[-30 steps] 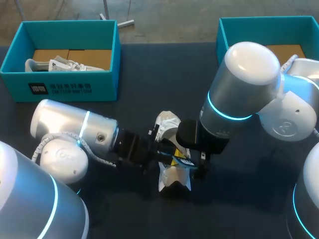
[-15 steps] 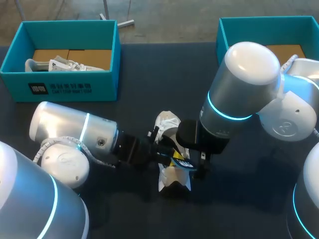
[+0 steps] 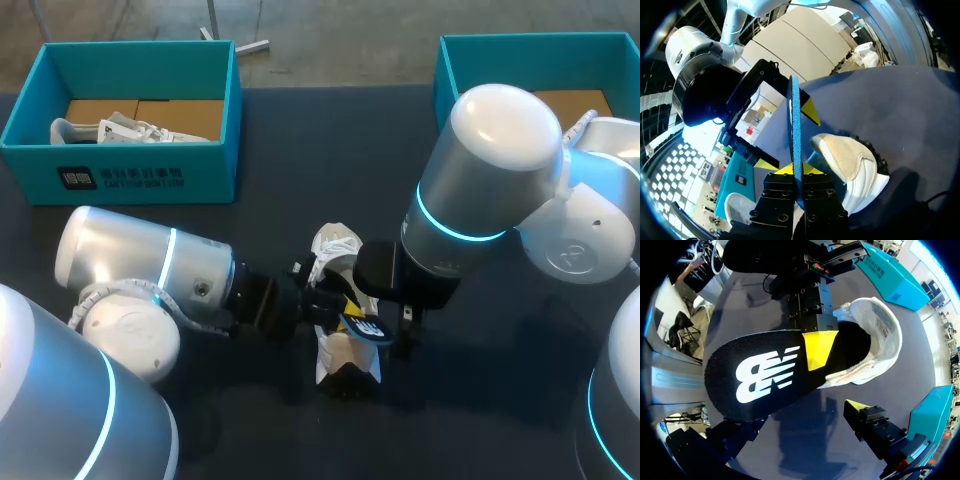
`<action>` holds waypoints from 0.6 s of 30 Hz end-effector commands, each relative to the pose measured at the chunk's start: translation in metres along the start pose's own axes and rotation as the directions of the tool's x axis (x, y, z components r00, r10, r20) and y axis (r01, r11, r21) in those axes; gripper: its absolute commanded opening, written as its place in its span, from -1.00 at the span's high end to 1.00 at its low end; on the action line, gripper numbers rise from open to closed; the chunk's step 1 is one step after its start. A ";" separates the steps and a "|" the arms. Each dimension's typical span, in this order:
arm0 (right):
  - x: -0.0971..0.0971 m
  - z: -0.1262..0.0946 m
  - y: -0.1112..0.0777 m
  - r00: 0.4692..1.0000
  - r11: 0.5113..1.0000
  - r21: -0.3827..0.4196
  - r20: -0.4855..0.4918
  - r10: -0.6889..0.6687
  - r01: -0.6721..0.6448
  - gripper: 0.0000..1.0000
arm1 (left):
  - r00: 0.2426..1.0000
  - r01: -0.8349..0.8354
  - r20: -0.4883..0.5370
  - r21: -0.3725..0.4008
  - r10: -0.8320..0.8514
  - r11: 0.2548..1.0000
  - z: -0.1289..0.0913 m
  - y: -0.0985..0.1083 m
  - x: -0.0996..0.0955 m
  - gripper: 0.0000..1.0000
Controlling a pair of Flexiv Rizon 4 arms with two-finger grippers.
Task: Take the shoe out of the shoebox, open the shoe tongue, remove and reinsert the insole, then place the shoe into the shoebox
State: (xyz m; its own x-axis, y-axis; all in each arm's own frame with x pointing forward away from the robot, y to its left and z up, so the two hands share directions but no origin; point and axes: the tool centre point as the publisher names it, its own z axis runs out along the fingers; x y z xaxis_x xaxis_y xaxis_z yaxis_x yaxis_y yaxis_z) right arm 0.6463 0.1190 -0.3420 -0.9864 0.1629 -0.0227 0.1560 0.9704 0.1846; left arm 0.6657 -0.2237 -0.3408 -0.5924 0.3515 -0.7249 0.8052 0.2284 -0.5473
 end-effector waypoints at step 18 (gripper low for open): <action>0.001 0.003 0.001 1.000 1.000 0.000 0.002 0.000 0.000 -1.00 | 0.991 0.130 -0.032 0.063 -0.128 0.989 -0.005 -0.001 -0.002 0.51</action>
State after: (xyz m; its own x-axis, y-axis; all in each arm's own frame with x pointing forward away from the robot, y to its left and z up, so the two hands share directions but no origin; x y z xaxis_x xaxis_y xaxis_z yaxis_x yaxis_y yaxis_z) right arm 0.6463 0.1190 -0.3419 -0.9864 0.1629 -0.0226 0.1560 0.9704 0.1845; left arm 0.6675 -0.2216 -0.3393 -0.6853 0.3424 -0.6428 0.7222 0.2050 -0.6607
